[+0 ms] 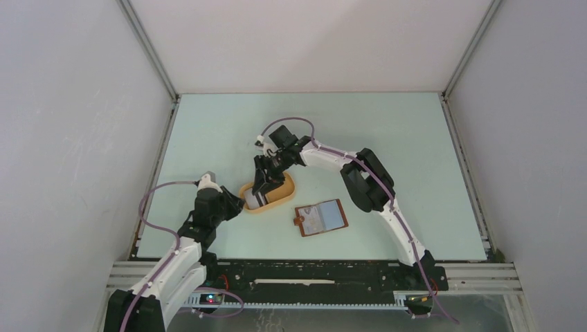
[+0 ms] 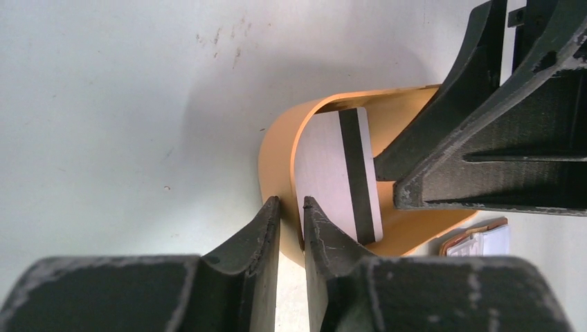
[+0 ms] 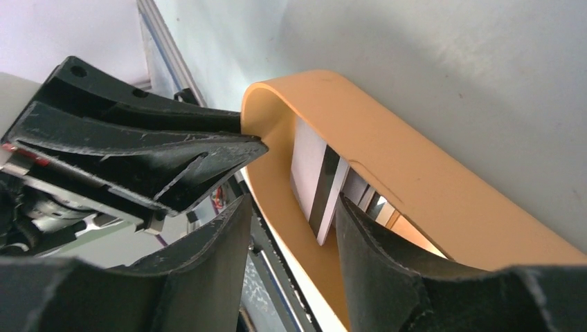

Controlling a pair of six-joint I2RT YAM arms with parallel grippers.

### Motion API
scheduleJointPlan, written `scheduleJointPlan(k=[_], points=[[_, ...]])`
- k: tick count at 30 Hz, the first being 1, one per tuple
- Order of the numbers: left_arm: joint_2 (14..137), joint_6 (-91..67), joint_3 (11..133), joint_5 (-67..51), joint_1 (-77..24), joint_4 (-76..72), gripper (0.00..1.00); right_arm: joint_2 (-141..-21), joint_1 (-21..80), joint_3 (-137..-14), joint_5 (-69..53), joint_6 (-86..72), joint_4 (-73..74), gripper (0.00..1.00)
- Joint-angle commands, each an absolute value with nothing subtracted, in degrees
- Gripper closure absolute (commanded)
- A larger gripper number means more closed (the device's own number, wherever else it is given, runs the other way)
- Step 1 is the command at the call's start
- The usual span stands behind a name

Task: Put the credit cards into the card holder
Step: Pick up the credit card from the storage box.

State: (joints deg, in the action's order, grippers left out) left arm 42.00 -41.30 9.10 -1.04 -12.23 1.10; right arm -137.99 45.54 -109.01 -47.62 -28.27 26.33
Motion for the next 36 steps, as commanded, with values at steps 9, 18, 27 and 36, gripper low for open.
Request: scheduleJointPlan(k=[9, 18, 27, 36], points=[[41.81, -40.69, 8.56, -4.02, -12.53, -1.07, 0.78, -135.11, 47.46, -107.72, -56.79, -33.13, 21.41, 0.48], [41.61, -40.78, 8.54, -4.39, -12.48, -1.23, 0.79, -137.01, 47.73, -108.91, -49.93, -30.06, 26.27, 0.47], [41.81, -40.80, 8.61, -4.69, -12.48, -1.52, 0.79, -137.85, 47.37, -110.02, -46.77, -27.59, 28.92, 0.45], [41.48, -40.96, 8.63, -5.14, -12.49, -1.58, 0.79, -139.53, 47.62, -110.72, -48.16, -27.88, 28.46, 0.45]])
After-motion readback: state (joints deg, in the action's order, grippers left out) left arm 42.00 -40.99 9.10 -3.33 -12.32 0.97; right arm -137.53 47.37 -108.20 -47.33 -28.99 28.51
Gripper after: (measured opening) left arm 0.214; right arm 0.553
